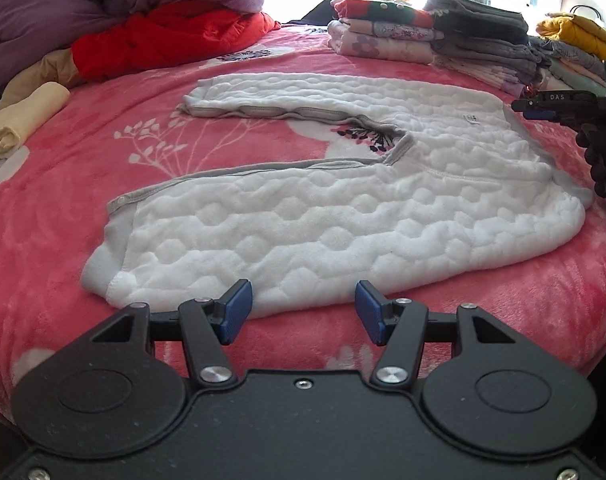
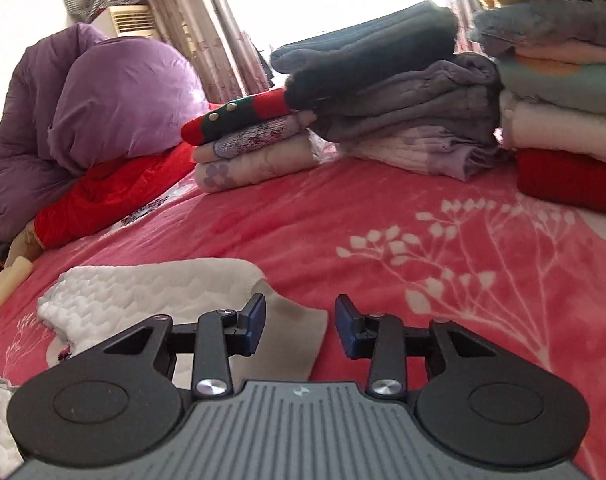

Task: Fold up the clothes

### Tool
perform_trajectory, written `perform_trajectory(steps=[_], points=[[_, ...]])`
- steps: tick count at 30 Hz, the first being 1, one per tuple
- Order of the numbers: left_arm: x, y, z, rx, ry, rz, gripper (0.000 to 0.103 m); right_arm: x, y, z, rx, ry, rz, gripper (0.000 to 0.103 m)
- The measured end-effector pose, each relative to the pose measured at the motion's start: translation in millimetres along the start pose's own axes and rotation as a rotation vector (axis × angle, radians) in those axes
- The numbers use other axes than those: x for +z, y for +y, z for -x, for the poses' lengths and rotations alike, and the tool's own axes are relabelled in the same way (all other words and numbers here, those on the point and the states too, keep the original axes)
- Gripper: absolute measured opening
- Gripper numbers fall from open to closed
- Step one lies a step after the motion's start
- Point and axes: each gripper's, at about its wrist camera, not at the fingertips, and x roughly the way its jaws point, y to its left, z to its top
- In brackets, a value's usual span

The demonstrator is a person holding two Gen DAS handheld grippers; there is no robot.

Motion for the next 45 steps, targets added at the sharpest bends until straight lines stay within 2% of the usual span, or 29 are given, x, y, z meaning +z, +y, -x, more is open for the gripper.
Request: perform_trajectory(steps=[3,5,11,15,16,19,20,22,24,25,26,27,28,31,34,37,38,39,40,41,43,45], points=[[0,0,-3,-0.002,0.007,-0.009,0.056,5,7,-24,0.046,0.049,0.121,0.040],[-1,0,-5,-0.007,0.012,-0.009,0.057,7,3,-36,0.103,0.086,0.154,0.040],[-1,3,-11,-0.020,0.017,0.007,0.059,15,-26,-50,0.378,0.212,0.041,0.041],[0,5,-12,-0.028,0.017,0.021,0.060,21,-32,-41,0.404,0.224,0.058,0.030],[0,4,-12,-0.029,0.017,0.022,0.061,23,-35,-38,0.399,0.215,0.057,0.028],[1,5,-12,-0.032,0.017,0.029,0.061,28,-42,-28,0.377,0.184,0.046,0.009],[1,5,-13,-0.033,0.016,0.030,0.061,29,-45,-22,0.367,0.156,0.029,0.008],[1,5,-13,-0.035,0.016,0.034,0.061,31,-57,-9,0.291,0.067,-0.072,0.008],[1,6,-12,-0.036,0.016,0.038,0.061,28,-73,1,0.234,0.009,-0.213,0.012],[1,6,-12,-0.037,0.016,0.042,0.061,23,-83,3,0.246,-0.001,-0.305,0.012],[1,6,-12,-0.039,0.016,0.045,0.061,17,-89,5,0.243,-0.002,-0.377,0.022],[1,7,-12,-0.040,0.017,0.049,0.061,10,-93,3,0.240,0.022,-0.431,0.036],[1,7,-11,-0.041,0.017,0.052,0.061,3,-95,1,0.244,0.044,-0.456,0.040],[2,7,-11,-0.043,0.018,0.059,0.062,-9,-85,-12,0.207,0.124,-0.383,0.040],[3,7,-12,-0.047,0.022,0.064,0.063,-10,-81,-18,0.205,0.111,-0.369,0.036],[3,7,-13,-0.050,0.026,0.065,0.065,-15,-83,-22,0.243,0.105,-0.427,0.022],[3,8,-14,-0.051,0.027,0.065,0.065,-16,-81,-21,0.266,0.111,-0.421,0.011],[3,8,-14,-0.052,0.028,0.065,0.065,-16,-76,-19,0.294,0.116,-0.397,0.004],[3,7,-14,-0.052,0.029,0.063,0.065,-14,-70,-14,0.287,0.096,-0.364,0.004],[3,7,-14,-0.053,0.029,0.060,0.065,-12,-66,-5,0.264,0.059,-0.350,0.004],[2,6,-15,-0.049,0.030,0.049,0.066,-9,-67,13,0.233,-0.031,-0.405,0.003],[1,5,-15,-0.046,0.032,0.036,0.067,-8,-54,11,0.059,-0.013,-0.308,0.003]])
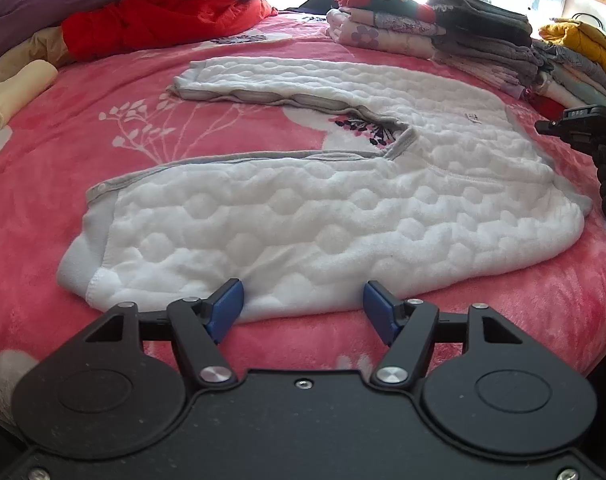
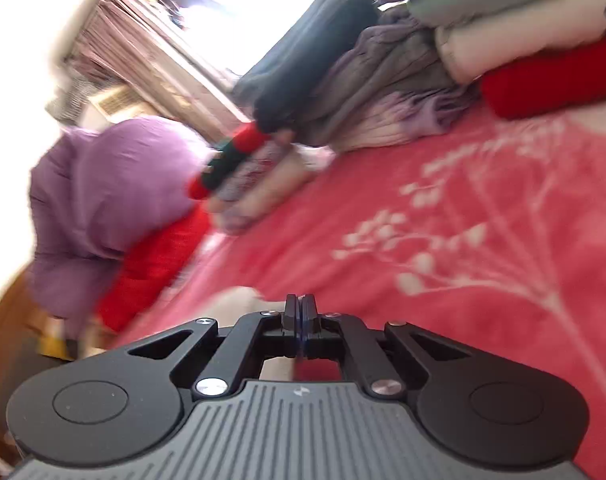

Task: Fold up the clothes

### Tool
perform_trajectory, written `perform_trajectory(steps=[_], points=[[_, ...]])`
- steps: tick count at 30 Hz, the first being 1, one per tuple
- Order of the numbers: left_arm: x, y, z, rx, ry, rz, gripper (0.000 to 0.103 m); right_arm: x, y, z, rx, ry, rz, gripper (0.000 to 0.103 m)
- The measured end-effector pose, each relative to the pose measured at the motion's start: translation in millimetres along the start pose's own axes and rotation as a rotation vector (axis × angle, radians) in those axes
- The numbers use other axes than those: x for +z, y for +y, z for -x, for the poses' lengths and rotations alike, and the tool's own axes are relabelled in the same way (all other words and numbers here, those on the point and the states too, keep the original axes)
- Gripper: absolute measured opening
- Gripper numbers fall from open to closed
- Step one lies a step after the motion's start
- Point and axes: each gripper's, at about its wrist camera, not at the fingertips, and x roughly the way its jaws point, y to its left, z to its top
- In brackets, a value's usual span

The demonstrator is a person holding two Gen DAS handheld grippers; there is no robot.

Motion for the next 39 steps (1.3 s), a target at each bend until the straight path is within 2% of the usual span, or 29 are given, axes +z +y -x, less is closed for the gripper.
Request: perform_trajectory(steps=[2,3,6,9,12,14,16,17,18,19,22,24,27,29,31,36,39], points=[[-1,0,2,-0.002,0.000,0.000,0.067,-5,12,-5,-0.157,0.004,0.106,0.008],[-1,0,3,-0.003,0.000,0.002,0.067,-5,15,-5,-0.185,-0.004,0.121,0.008],[-2,-1,4,0.001,0.000,-0.003,0.067,-7,36,12,-0.139,-0.098,0.190,0.008],[-4,-5,6,0.008,0.000,-0.022,0.067,-12,68,6,-0.033,-0.052,0.322,0.008],[-5,-5,6,0.011,0.002,-0.028,0.068,-15,102,-21,-0.018,0.047,0.460,0.008],[-5,-5,5,0.010,0.006,-0.030,0.068,-5,105,-41,-0.011,0.078,0.417,0.008],[-4,-5,3,0.009,0.009,-0.034,0.070,5,96,-65,-0.006,0.125,0.308,0.008],[-4,-5,3,0.008,0.011,-0.036,0.070,7,89,-80,-0.045,0.167,0.273,0.007],[-4,-5,3,0.006,0.012,-0.039,0.071,7,80,-95,-0.096,0.217,0.240,0.000],[-4,-5,3,0.004,0.013,-0.042,0.071,4,68,-103,-0.092,0.243,0.177,0.000],[-4,-5,2,-0.005,0.015,-0.048,0.073,8,40,-100,-0.025,0.215,-0.070,0.000],[-5,-5,3,-0.009,0.014,-0.053,0.074,6,33,-91,-0.009,0.187,-0.119,0.000],[-4,-3,4,-0.017,0.016,-0.044,0.074,-4,34,-72,-0.023,0.166,-0.113,0.001],[-4,-2,6,-0.019,0.018,-0.038,0.074,-10,37,-51,-0.021,0.137,-0.089,0.010],[-5,-4,7,-0.014,0.024,-0.042,0.074,-17,41,-32,-0.023,0.118,-0.049,0.016],[-5,-6,12,-0.007,0.045,-0.039,0.074,-40,64,32,-0.040,0.036,0.081,0.017],[-3,-6,22,-0.026,0.046,-0.019,0.074,-48,83,66,-0.028,0.017,0.198,0.017]])
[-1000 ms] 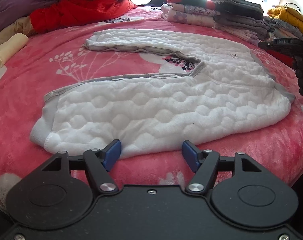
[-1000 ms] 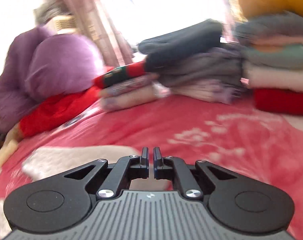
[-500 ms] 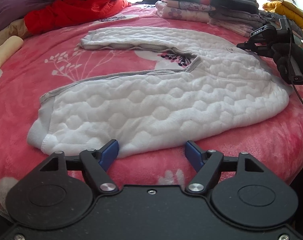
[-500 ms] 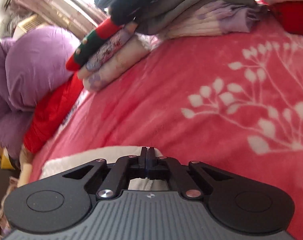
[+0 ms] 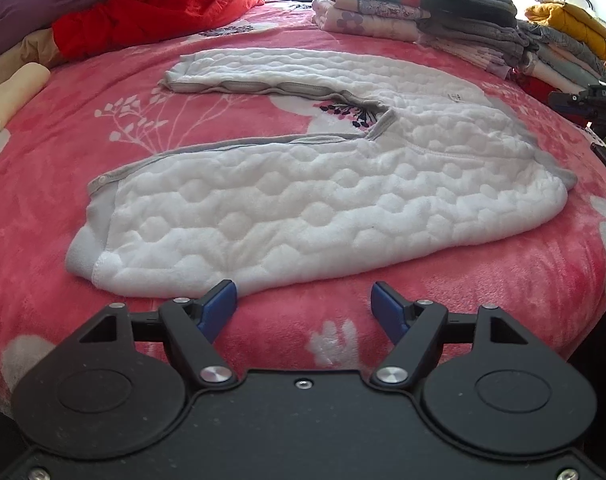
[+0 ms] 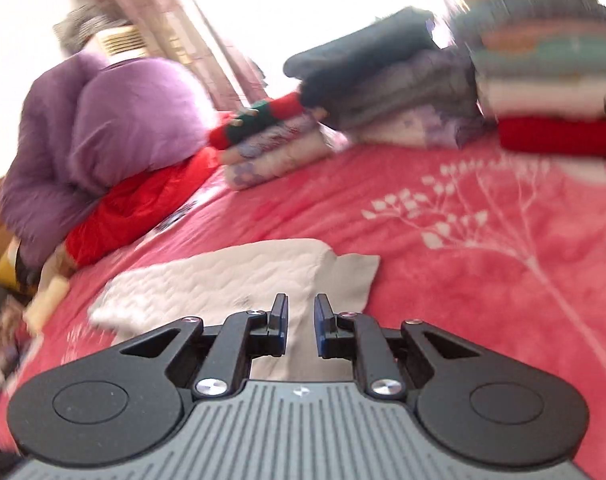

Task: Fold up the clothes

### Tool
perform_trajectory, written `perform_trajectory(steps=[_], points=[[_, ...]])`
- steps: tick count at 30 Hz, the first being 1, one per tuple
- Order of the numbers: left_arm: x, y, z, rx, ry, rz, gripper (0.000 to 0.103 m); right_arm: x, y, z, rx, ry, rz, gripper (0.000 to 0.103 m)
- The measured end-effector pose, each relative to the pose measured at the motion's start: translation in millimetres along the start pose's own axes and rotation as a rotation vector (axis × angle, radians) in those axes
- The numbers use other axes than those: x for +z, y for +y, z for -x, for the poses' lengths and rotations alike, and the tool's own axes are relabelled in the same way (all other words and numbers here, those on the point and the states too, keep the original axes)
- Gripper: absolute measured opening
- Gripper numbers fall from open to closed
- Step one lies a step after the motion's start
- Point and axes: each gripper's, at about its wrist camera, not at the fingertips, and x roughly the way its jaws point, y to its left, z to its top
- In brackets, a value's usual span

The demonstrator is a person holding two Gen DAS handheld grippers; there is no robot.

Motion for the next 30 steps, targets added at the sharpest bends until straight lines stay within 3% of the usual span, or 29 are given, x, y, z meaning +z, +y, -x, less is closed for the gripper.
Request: perform_trajectory(steps=[2,5,7,9,12,14,17,22,30], points=[[4,0,12,-0.011,-0.021,-0.001,0.074,-1,17,17,0.016,0.020,0.104,0.017],[17,4,43,0.046,-0.141,-0.091,0.074,-3,49,38,-0.007,0.044,0.323,0.017],[24,8,65,0.113,-0.224,-0.230,0.074,-4,68,52,-0.023,0.050,0.463,0.021],[25,9,77,0.179,-0.262,-0.419,0.074,-7,83,61,-0.036,0.067,0.604,0.032],[11,10,76,0.253,-0.229,-0.732,0.074,-22,102,66,-0.057,0.119,0.830,0.033],[-3,13,65,0.274,-0.145,-0.899,0.074,-37,109,65,-0.077,0.164,0.958,0.033],[-21,21,46,0.317,-0.064,-1.045,0.073,-59,111,58,-0.085,0.224,1.084,0.033],[-32,29,28,0.359,-0.024,-1.108,0.066,-82,107,50,-0.093,0.265,1.169,0.035],[-30,34,11,0.359,-0.008,-1.087,0.062,-83,101,46,-0.081,0.287,1.171,0.040]])
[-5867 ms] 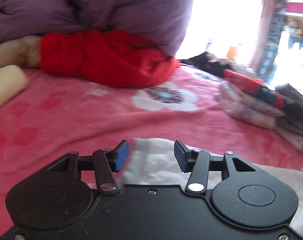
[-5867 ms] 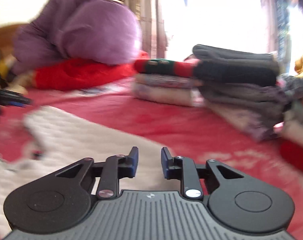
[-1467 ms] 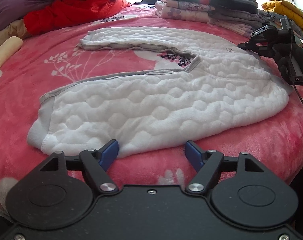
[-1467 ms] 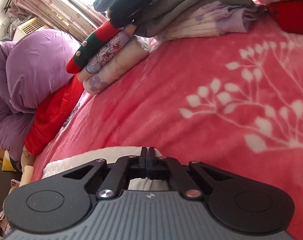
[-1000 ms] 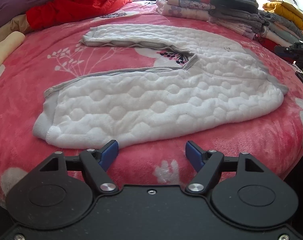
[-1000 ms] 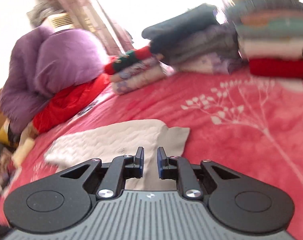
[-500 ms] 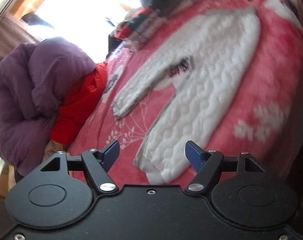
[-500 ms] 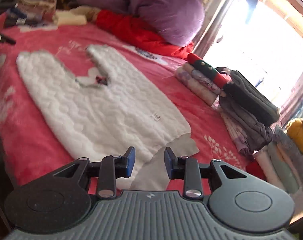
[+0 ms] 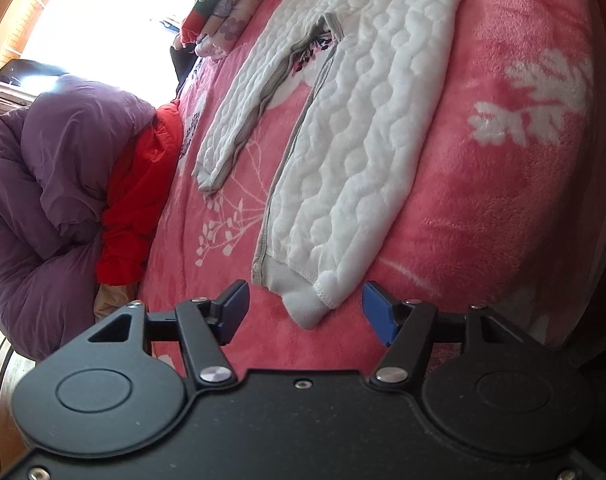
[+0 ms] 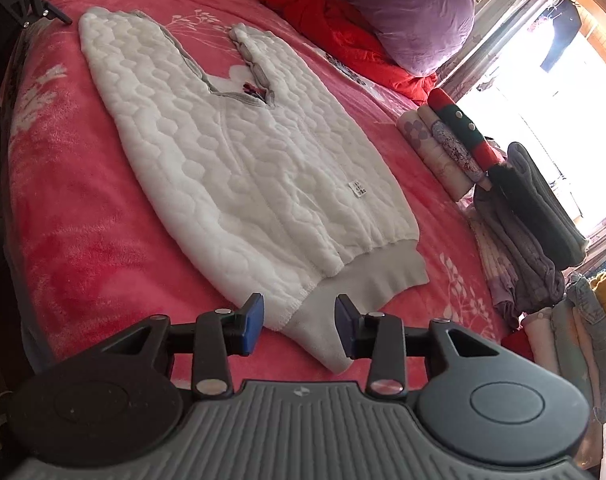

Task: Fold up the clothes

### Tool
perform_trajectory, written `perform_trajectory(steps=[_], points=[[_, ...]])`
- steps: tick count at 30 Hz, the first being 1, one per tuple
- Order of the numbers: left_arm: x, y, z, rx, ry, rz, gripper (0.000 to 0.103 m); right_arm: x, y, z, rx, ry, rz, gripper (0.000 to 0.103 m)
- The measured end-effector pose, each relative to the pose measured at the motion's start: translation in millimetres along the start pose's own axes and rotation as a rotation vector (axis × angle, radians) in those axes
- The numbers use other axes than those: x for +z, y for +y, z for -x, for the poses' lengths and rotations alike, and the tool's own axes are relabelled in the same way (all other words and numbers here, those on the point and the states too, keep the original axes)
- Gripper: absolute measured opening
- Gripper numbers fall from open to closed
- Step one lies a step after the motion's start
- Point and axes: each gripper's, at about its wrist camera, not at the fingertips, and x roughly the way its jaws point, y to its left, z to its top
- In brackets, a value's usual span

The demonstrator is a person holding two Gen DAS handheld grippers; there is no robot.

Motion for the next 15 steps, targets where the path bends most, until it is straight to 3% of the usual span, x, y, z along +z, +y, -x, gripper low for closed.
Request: perform_trajectory(steps=[8,13,15], points=[[6,-6,-15,0.014,0.016,-0.024,0.051,-10,6,-20,-0.024,0.039,0.045,0.042],[7,-4,-18,0.019,0.017,-0.004,0.020,-20,15,-33,-0.060,0.041,0.145,0.042],[6,2,-16,0.019,0.003,0.033,0.018,-22,17,-38,-0.071,0.040,0.170,0.042]])
